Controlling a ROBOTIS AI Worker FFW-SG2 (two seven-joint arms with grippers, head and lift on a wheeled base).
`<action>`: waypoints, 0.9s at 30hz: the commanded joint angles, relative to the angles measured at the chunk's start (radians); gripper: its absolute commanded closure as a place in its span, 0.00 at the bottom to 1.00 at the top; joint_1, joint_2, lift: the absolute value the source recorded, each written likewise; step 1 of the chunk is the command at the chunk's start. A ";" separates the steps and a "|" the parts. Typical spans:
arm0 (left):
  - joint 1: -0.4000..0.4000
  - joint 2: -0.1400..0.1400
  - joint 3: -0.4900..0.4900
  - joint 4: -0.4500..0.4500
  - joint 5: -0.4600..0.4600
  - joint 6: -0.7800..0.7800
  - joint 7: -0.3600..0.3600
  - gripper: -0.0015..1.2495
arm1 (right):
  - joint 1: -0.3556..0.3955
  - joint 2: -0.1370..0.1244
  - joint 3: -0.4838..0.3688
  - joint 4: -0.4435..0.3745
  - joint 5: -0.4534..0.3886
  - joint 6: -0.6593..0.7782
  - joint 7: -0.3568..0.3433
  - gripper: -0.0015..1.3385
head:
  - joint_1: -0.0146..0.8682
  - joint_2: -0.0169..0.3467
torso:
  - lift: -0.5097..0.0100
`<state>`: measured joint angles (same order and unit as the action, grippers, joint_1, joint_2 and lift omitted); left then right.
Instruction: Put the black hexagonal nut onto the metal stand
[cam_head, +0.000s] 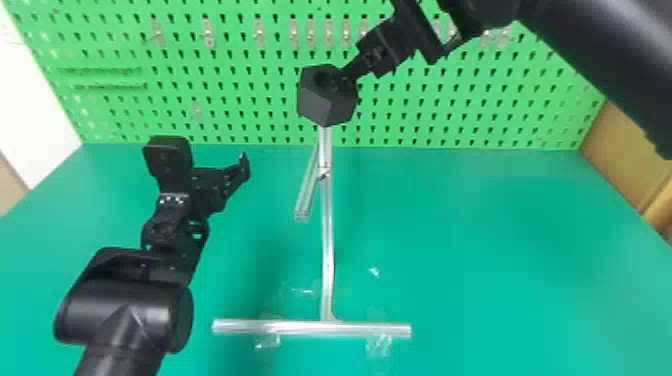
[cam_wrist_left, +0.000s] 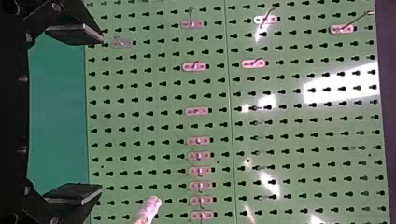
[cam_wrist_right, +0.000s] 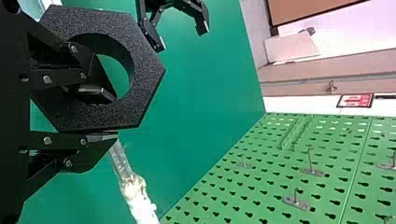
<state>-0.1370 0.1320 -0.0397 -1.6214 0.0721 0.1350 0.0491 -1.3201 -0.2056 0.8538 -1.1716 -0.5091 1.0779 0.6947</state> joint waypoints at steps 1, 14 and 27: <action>-0.001 0.000 0.000 0.000 0.000 0.000 0.000 0.13 | 0.001 -0.001 0.005 0.007 0.012 -0.021 0.012 0.85 | 0.80 0.27 | 0.98; -0.003 0.000 0.000 0.000 0.002 0.000 0.000 0.13 | 0.002 -0.003 0.014 0.032 0.032 -0.065 0.043 0.85 | 0.80 0.27 | 0.98; -0.003 0.000 0.000 0.000 0.002 0.000 0.000 0.13 | 0.005 -0.005 0.011 0.049 0.024 -0.081 0.045 0.85 | 0.80 0.27 | 0.98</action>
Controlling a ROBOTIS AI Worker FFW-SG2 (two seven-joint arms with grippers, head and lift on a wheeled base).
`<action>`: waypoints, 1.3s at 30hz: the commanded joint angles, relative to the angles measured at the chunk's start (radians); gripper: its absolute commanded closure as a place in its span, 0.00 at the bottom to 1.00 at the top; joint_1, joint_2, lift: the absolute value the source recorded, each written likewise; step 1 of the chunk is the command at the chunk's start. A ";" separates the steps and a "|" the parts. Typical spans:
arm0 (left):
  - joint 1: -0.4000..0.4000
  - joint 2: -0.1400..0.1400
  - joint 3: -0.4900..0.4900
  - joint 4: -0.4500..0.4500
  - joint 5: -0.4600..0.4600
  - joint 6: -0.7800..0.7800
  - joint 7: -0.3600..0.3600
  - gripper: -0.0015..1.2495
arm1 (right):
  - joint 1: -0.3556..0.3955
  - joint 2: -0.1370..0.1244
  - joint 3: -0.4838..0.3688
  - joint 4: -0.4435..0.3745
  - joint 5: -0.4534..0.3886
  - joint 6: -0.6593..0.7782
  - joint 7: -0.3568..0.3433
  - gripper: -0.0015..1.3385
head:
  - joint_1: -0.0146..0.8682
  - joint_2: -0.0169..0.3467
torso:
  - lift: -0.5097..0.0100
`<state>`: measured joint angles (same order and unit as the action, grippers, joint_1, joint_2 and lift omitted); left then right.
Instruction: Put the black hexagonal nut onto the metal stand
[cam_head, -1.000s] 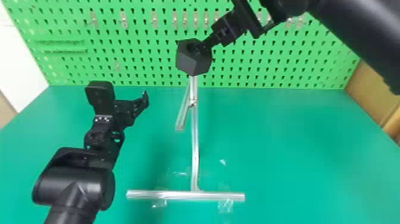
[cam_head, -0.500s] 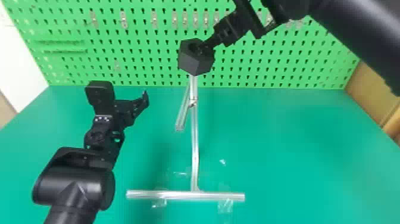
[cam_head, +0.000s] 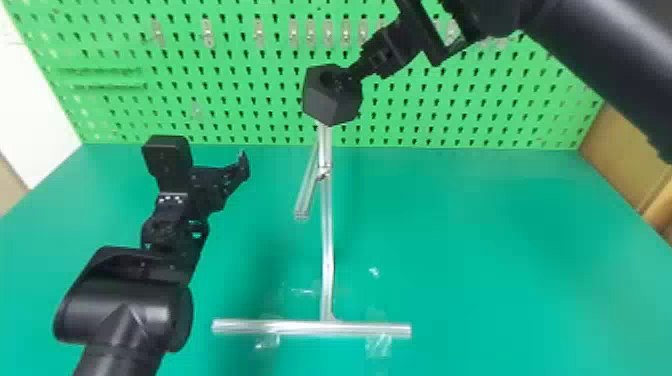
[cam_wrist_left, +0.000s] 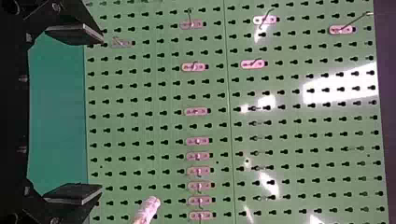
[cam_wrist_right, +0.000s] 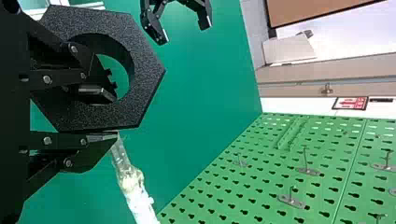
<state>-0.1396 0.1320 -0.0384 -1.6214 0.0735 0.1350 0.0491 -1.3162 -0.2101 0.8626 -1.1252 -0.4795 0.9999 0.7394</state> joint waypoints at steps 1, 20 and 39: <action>0.000 0.000 -0.002 0.000 0.000 0.000 0.000 0.13 | 0.002 0.000 0.004 0.004 -0.007 -0.003 0.000 0.85 | 0.80 0.27 | 0.98; 0.000 0.001 -0.002 0.000 -0.001 0.000 0.000 0.13 | 0.005 0.000 0.018 0.028 -0.045 -0.038 0.000 0.85 | 0.80 0.27 | 0.98; 0.000 0.001 -0.002 0.000 0.000 -0.002 0.000 0.13 | 0.014 -0.003 0.015 0.056 -0.094 -0.081 0.000 0.75 | 0.80 0.27 | 0.98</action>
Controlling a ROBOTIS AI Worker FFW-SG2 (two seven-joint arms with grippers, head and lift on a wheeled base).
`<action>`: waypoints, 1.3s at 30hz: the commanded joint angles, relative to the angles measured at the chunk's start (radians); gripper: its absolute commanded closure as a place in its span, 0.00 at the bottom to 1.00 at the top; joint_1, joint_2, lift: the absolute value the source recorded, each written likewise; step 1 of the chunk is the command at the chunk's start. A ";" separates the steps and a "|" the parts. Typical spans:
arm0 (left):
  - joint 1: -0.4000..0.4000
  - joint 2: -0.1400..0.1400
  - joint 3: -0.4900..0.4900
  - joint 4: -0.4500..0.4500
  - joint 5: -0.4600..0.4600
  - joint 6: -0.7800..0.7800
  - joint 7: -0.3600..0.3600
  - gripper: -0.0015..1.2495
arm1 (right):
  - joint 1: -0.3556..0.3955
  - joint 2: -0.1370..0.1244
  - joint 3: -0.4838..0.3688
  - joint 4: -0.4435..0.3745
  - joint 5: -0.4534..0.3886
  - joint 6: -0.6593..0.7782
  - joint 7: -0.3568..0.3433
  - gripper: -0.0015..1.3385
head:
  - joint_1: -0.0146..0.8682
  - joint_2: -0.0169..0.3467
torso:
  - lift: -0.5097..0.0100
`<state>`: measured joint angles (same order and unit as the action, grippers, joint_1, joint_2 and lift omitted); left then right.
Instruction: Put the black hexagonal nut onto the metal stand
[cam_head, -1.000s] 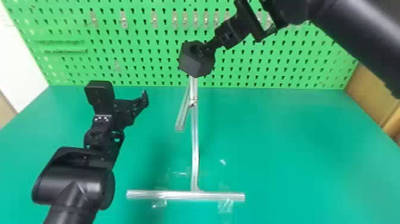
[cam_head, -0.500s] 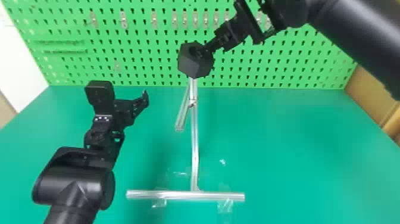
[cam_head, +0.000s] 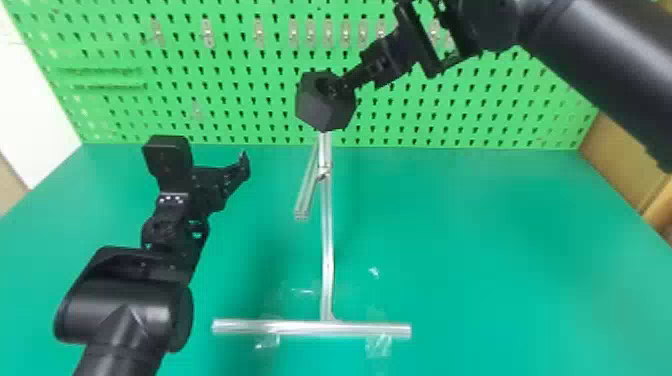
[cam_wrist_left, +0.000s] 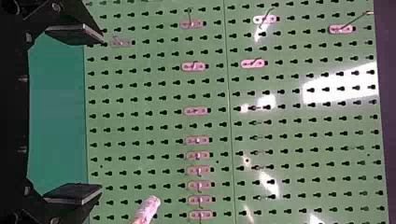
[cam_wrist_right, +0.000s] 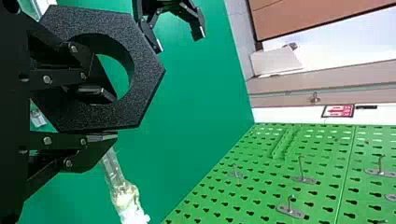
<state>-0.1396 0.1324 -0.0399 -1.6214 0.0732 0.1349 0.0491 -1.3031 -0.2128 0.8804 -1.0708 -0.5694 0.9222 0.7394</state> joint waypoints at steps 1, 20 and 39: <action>0.000 0.001 0.000 0.000 0.000 0.000 0.000 0.13 | 0.001 0.000 -0.003 0.002 -0.004 -0.003 0.000 0.73 | 0.80 0.27 | 0.98; 0.000 0.001 0.000 0.000 0.000 -0.001 0.000 0.13 | 0.005 -0.005 -0.003 0.023 -0.058 -0.049 0.000 0.31 | 0.80 0.27 | 0.98; 0.006 0.001 0.009 -0.009 0.002 -0.001 0.000 0.12 | 0.102 -0.004 -0.193 0.034 -0.083 -0.114 0.000 0.00 | 0.80 0.27 | 0.98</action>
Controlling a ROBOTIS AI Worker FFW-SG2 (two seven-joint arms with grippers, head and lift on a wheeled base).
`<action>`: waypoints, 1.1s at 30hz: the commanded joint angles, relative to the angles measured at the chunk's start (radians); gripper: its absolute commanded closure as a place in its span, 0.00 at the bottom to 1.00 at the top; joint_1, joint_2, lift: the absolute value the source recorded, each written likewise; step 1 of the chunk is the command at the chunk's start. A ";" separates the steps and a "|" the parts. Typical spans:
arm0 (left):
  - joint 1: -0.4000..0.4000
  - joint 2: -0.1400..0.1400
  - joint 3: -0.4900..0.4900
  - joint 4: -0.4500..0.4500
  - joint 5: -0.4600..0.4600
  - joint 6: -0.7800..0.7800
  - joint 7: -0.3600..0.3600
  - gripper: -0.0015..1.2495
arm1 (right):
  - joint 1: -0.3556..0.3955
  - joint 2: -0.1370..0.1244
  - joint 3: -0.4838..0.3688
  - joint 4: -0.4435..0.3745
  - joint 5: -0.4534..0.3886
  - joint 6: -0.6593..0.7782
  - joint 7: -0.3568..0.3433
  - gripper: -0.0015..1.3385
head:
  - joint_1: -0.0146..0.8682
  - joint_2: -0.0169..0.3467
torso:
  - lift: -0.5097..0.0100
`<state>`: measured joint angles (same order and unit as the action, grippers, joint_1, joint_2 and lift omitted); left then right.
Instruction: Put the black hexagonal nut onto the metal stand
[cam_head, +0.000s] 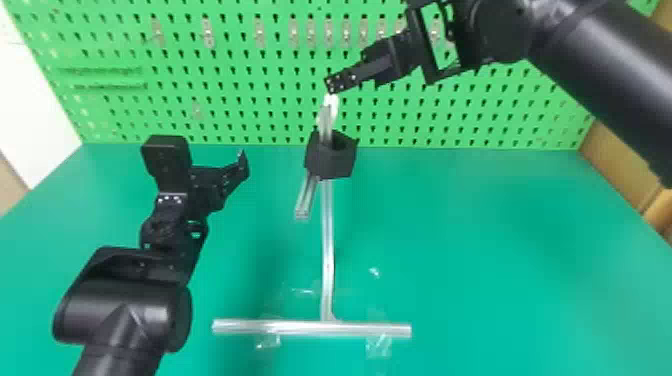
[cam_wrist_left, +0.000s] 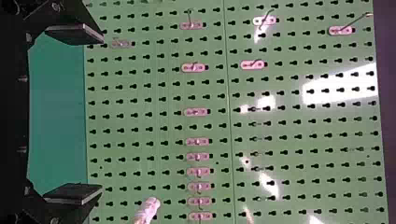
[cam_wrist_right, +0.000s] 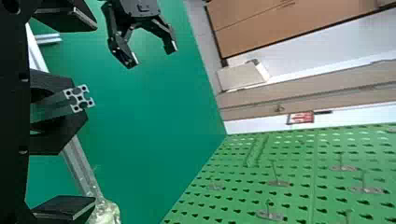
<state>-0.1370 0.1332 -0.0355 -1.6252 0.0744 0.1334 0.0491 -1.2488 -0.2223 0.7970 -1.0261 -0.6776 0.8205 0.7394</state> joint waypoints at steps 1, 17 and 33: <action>0.005 0.000 0.006 -0.005 0.001 0.000 0.000 0.12 | 0.062 0.006 -0.140 -0.017 0.036 -0.012 0.000 0.00 | 0.80 0.27 | 0.98; 0.019 0.000 0.029 -0.025 0.001 0.000 0.000 0.13 | 0.322 0.055 -0.576 -0.282 0.181 0.005 -0.150 0.00 | 0.80 0.27 | 0.98; 0.022 -0.001 0.034 -0.036 0.004 0.000 0.000 0.12 | 0.618 0.100 -0.749 -0.479 0.208 -0.195 -0.423 0.08 | 0.80 0.27 | 0.98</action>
<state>-0.1160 0.1323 -0.0028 -1.6590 0.0760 0.1334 0.0491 -0.6940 -0.1343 0.0731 -1.4858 -0.4919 0.6834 0.3243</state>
